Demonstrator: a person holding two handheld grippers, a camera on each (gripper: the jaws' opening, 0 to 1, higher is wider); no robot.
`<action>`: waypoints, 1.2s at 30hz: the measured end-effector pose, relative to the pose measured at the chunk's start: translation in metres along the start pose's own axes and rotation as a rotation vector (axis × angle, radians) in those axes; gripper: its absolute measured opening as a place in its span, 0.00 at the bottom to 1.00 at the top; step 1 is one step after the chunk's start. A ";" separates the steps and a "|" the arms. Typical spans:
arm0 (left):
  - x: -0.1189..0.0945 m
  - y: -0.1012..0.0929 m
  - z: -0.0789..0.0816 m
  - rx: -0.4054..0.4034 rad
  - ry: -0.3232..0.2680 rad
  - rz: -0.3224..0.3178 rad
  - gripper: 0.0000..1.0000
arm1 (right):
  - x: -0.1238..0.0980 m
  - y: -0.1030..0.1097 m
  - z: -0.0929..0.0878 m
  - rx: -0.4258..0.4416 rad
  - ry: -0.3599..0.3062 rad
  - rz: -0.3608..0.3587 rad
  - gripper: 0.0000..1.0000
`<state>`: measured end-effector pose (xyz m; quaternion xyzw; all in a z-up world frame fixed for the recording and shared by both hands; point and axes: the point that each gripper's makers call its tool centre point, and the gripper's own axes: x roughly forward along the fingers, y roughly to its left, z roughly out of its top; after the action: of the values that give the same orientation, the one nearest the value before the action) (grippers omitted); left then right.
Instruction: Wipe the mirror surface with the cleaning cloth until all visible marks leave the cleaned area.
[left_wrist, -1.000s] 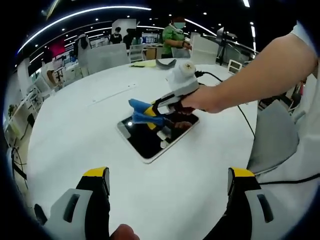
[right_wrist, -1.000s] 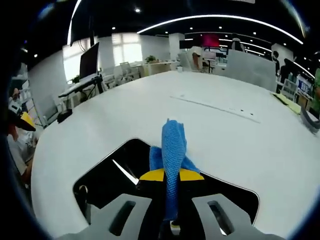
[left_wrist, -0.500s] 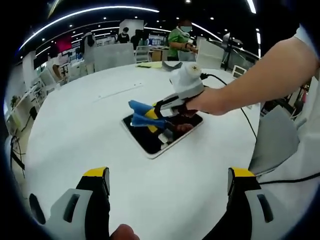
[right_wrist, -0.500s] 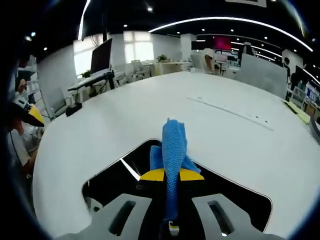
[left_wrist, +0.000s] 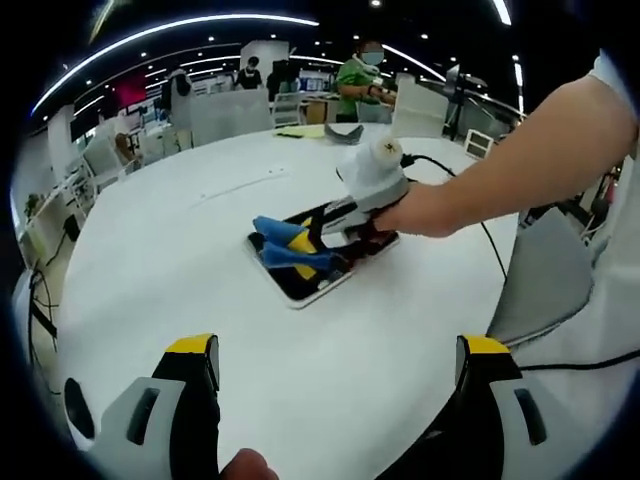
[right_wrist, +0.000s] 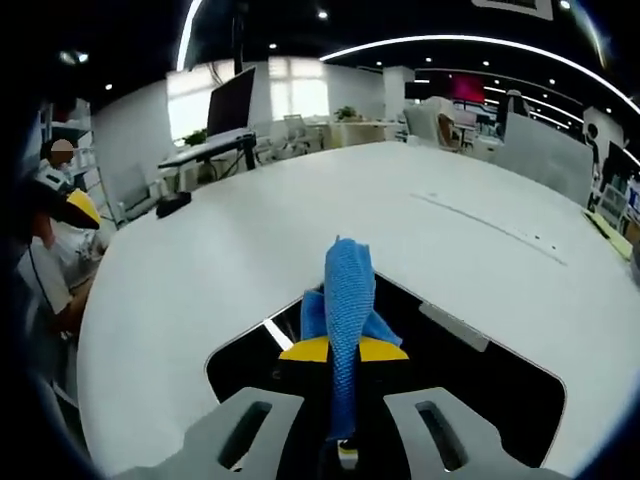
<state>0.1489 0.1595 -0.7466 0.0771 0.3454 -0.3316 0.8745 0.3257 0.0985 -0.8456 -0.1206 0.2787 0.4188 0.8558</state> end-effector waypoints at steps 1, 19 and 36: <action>-0.001 -0.001 0.000 -0.001 -0.001 -0.003 0.99 | -0.001 0.003 -0.001 -0.003 0.000 0.006 0.03; -0.004 -0.013 -0.004 0.015 0.002 -0.031 0.99 | -0.011 0.031 -0.008 -0.007 0.012 0.013 0.03; -0.010 -0.018 -0.005 0.037 0.000 -0.038 0.99 | -0.018 0.047 -0.014 -0.019 0.028 0.029 0.03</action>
<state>0.1294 0.1527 -0.7417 0.0865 0.3407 -0.3546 0.8664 0.2746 0.1092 -0.8456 -0.1305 0.2883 0.4322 0.8444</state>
